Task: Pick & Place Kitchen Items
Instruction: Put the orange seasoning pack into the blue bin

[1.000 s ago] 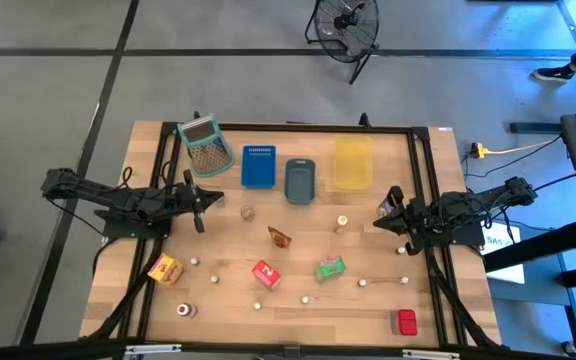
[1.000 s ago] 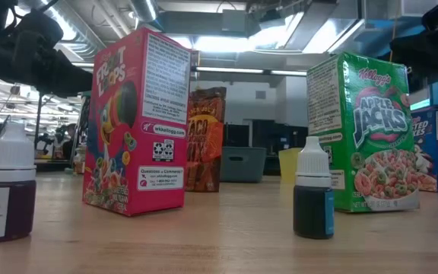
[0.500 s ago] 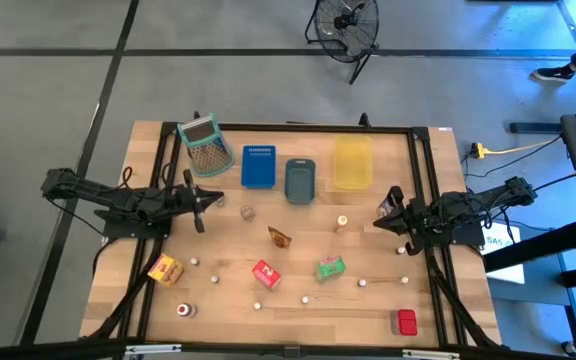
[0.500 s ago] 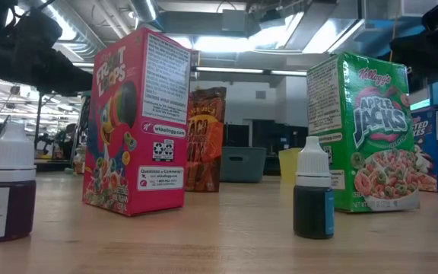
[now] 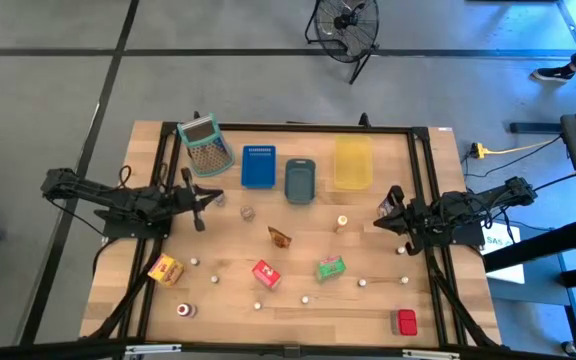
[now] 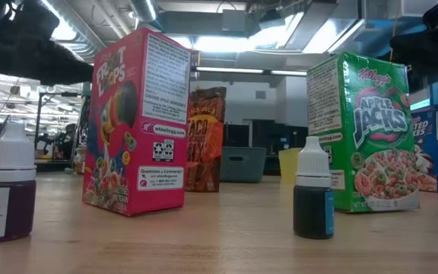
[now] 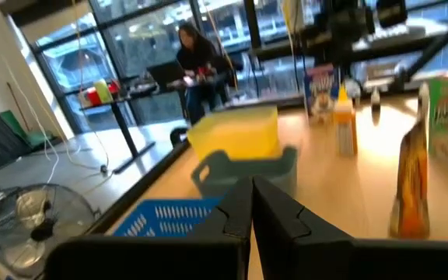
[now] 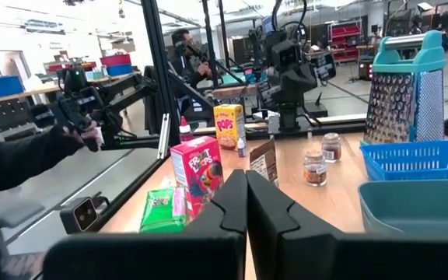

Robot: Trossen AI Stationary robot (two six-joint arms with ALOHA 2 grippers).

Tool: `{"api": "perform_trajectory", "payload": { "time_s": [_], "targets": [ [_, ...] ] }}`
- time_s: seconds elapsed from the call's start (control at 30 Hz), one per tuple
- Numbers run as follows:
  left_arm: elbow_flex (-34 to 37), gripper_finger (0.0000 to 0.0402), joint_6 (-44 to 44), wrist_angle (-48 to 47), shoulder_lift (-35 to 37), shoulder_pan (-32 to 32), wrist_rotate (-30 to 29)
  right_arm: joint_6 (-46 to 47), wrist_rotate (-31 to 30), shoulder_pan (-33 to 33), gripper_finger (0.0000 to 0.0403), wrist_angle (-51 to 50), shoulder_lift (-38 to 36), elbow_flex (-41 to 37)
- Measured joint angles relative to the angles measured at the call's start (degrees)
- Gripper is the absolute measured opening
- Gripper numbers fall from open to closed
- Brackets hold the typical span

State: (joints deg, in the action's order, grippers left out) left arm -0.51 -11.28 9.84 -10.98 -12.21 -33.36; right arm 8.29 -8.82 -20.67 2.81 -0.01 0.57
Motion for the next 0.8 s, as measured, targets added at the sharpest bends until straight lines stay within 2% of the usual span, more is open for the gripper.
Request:
{"api": "perform_trajectory", "payload": {
  "time_s": [0.1,0.23,0.3,0.4,0.57,0.7,0.8],
  "targets": [
    [0.01,0.0006,0.21,4.38,0.0,0.0,0.04,-0.17,0.0,0.0,0.0001,0.0,0.0,0.01],
    [0.0,0.0006,6.03,8.47,0.0,0.0,0.11,-0.17,0.0,0.0,0.0001,0.0,0.0,0.0],
    [0.02,0.0006,8.54,8.89,0.0,0.0,0.08,-0.13,0.0,0.0,0.0001,0.0,0.0,0.01],
    [0.02,0.0006,7.84,9.6,0.0,0.04,0.33,1.95,0.01,0.0,0.0001,0.0,0.0,0.01],
    [-0.38,0.001,8.65,9.43,-0.11,0.04,4.41,2.7,-0.03,0.02,0.0001,0.02,0.0,-0.01],
    [-1.81,0.0037,8.61,9.19,-0.69,0.04,5.54,-0.3,-2.05,0.04,0.0001,0.5,0.0,0.0],
    [-3.83,0.0076,8.61,9.19,-1.72,0.04,6.02,0.14,-5.61,0.04,0.0001,0.46,0.0,0.01]
  ]
}}
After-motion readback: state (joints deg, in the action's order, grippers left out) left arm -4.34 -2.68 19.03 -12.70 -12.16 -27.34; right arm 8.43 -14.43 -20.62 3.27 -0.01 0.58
